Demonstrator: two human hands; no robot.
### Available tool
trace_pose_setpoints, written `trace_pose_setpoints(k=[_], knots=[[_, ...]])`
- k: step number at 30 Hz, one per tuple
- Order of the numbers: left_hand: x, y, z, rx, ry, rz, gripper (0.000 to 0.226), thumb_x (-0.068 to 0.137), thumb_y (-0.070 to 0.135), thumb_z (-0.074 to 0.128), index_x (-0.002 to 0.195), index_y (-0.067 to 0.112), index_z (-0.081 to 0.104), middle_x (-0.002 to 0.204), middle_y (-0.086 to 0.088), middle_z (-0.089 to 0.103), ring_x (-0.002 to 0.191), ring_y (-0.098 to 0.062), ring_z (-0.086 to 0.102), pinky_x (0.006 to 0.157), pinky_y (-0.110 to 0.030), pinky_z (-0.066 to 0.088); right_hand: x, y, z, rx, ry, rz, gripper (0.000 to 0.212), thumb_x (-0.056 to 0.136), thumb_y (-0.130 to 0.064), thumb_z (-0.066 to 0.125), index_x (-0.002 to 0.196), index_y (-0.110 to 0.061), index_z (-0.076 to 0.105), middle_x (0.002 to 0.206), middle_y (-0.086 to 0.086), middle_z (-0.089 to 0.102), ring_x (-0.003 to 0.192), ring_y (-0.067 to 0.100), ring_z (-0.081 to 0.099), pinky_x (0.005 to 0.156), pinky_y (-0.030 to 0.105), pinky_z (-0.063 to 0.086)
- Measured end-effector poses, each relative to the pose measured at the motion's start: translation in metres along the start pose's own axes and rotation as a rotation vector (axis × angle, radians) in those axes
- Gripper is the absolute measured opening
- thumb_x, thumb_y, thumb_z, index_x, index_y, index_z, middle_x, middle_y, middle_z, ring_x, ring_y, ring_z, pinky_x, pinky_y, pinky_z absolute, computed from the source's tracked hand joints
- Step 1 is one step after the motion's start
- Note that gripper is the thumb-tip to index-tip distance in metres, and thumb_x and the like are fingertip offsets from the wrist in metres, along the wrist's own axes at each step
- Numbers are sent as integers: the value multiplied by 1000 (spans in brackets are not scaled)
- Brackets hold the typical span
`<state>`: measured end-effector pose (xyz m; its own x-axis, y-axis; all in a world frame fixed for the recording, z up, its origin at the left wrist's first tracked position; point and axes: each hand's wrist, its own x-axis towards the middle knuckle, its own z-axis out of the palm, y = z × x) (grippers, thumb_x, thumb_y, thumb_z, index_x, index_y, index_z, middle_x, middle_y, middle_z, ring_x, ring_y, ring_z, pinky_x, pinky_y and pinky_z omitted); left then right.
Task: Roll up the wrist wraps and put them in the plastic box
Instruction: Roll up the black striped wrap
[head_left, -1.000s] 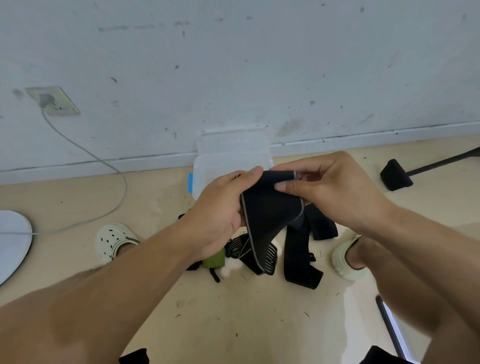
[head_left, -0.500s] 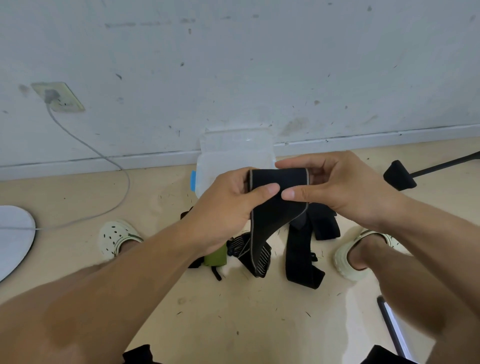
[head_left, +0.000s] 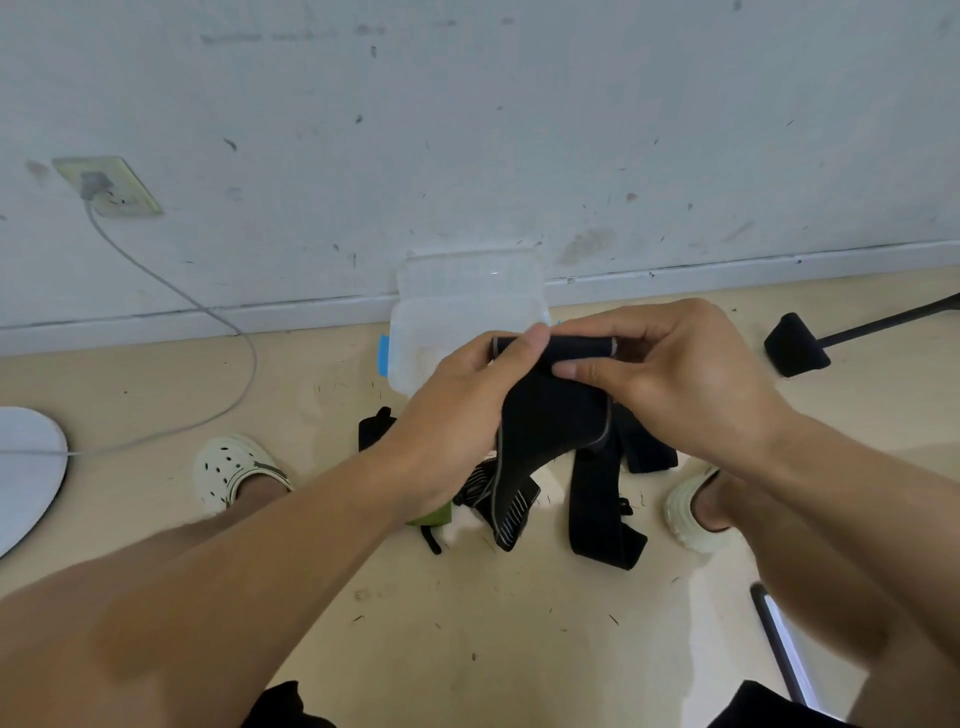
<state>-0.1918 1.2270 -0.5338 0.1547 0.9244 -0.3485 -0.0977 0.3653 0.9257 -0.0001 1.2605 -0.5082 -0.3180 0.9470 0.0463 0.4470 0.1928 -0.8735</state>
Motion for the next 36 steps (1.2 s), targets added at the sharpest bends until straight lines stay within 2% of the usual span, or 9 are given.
trace_pose_setpoints(k=[4, 9, 11, 13, 15, 19, 29, 34, 36], knots=[[4, -2, 1, -72, 85, -11, 23, 104, 33, 59, 120, 19, 68, 122, -12, 73, 114, -26, 72, 103, -51, 56, 1, 2, 8, -33, -5, -54, 34, 86, -12, 83, 110, -36, 81, 96, -10, 75, 91, 13, 72, 87, 41, 59], [7, -3, -3, 11, 139, 67, 19, 103, 24, 64, 122, 27, 64, 121, -9, 71, 111, -27, 72, 92, -48, 62, 6, -5, -2, 120, -82, 136, 38, 80, -29, 85, 117, -36, 77, 88, -7, 77, 79, 19, 73, 83, 35, 59], [7, -1, -4, 31, 148, 98, 20, 101, 24, 67, 121, 27, 65, 120, -8, 72, 111, -26, 72, 90, -47, 63, 7, -4, -5, 216, -82, 221, 54, 72, -36, 84, 125, -30, 73, 87, -2, 78, 88, 22, 77, 89, 31, 61], [7, 0, -5, 52, 145, 110, 22, 100, 25, 69, 121, 25, 67, 117, -7, 74, 110, -24, 73, 93, -47, 62, 9, -2, -6, 309, -131, 287, 62, 66, -39, 82, 125, -24, 73, 97, 9, 79, 101, 31, 76, 99, 41, 59], [6, 1, -6, 92, 142, 109, 23, 99, 26, 70, 121, 23, 69, 114, -4, 76, 109, -22, 74, 95, -47, 61, 8, -2, -7, 348, -186, 297, 52, 68, -33, 81, 118, -20, 77, 102, 11, 80, 105, 35, 74, 101, 48, 57], [5, 2, -5, 141, 145, 116, 24, 99, 29, 70, 121, 21, 70, 109, 0, 79, 106, -19, 75, 95, -48, 61, 6, -4, -6, 294, -116, 260, 28, 81, -13, 81, 109, -16, 79, 95, 9, 81, 93, 32, 77, 88, 41, 63], [-1, 5, 3, -179, 46, -15, 41, 97, 41, 60, 126, 13, 69, 119, -8, 77, 113, -25, 74, 103, -48, 57, 5, -5, 0, 110, 64, 132, 19, 81, -23, 87, 97, -31, 81, 82, 24, 74, 78, 48, 72, 80, 61, 59], [3, 0, -3, -119, 127, 10, 18, 103, 19, 62, 119, 19, 70, 120, -9, 73, 116, -27, 71, 101, -49, 58, 6, -4, -2, 177, -50, 188, 24, 75, -29, 89, 98, -32, 82, 78, 9, 77, 74, 23, 75, 88, 35, 59], [3, 2, -5, -105, 108, 31, 19, 102, 15, 63, 118, 21, 69, 120, -9, 71, 116, -27, 70, 98, -45, 60, 8, -4, -4, 274, -65, 241, 33, 70, -34, 86, 103, -27, 81, 82, 6, 78, 83, 25, 77, 92, 33, 61]])
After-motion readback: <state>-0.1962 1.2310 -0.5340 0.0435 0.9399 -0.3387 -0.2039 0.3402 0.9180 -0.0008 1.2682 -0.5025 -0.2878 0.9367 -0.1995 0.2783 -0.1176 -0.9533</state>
